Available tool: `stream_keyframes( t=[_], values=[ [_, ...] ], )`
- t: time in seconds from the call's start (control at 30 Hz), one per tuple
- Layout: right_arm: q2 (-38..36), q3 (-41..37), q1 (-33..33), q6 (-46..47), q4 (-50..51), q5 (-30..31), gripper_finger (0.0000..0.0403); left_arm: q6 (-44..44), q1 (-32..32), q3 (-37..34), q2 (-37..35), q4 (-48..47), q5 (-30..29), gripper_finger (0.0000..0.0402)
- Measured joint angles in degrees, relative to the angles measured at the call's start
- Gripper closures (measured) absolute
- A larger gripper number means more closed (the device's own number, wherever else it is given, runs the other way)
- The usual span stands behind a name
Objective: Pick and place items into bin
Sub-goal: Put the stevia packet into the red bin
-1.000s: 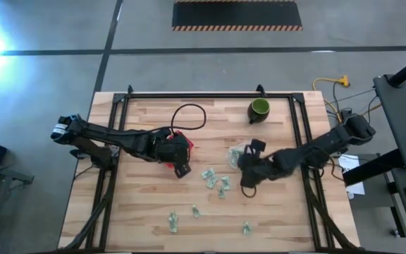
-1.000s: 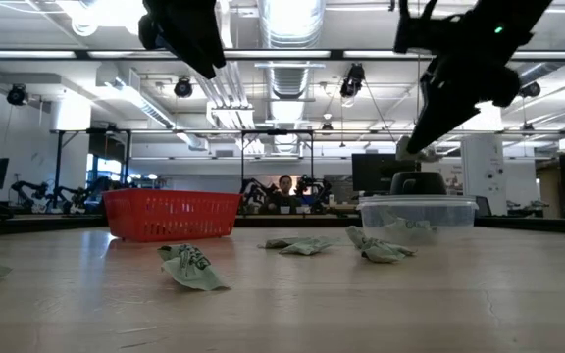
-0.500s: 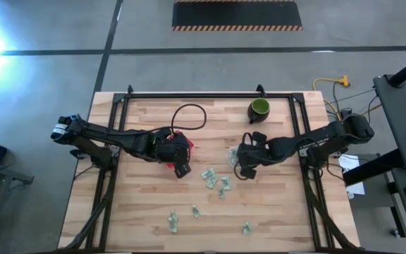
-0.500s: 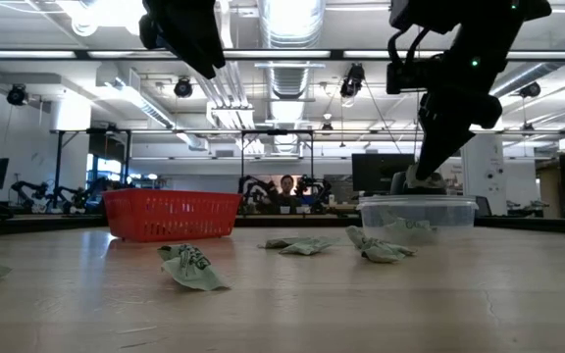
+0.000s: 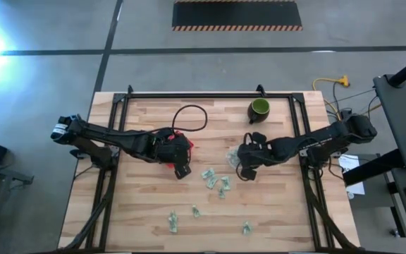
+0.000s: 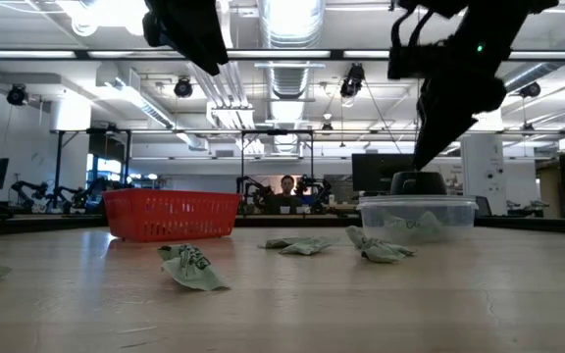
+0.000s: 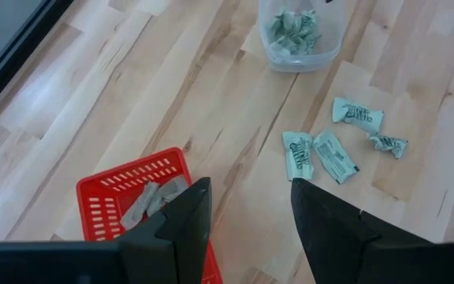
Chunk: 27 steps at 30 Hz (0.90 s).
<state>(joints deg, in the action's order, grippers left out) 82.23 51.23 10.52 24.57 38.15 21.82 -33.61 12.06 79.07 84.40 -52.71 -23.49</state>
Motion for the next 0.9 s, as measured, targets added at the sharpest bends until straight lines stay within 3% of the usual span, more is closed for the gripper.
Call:
stream_keyframes(
  t=[0.2,0.37,0.5,0.9],
  values=[
    [-4.7,0.3,3.9,-1.9,-4.8,-1.1,0.0260,1.6,0.0,-1.3,0.0,2.3,0.2,0.0242],
    [-8.2,0.1,8.9,0.0,-8.3,-1.5,0.0261,11.5,0.1,-6.4,0.0,15.6,6.6,0.0242],
    [-9.1,0.0,13.3,3.7,-8.5,-1.4,0.0268,15.9,0.1,-11.2,1.2,26.0,11.8,0.0242],
    [-8.2,-2.5,26.1,21.1,-9.0,0.3,0.0282,22.2,0.1,-10.0,13.1,31.7,16.2,0.0242]
  ],
)
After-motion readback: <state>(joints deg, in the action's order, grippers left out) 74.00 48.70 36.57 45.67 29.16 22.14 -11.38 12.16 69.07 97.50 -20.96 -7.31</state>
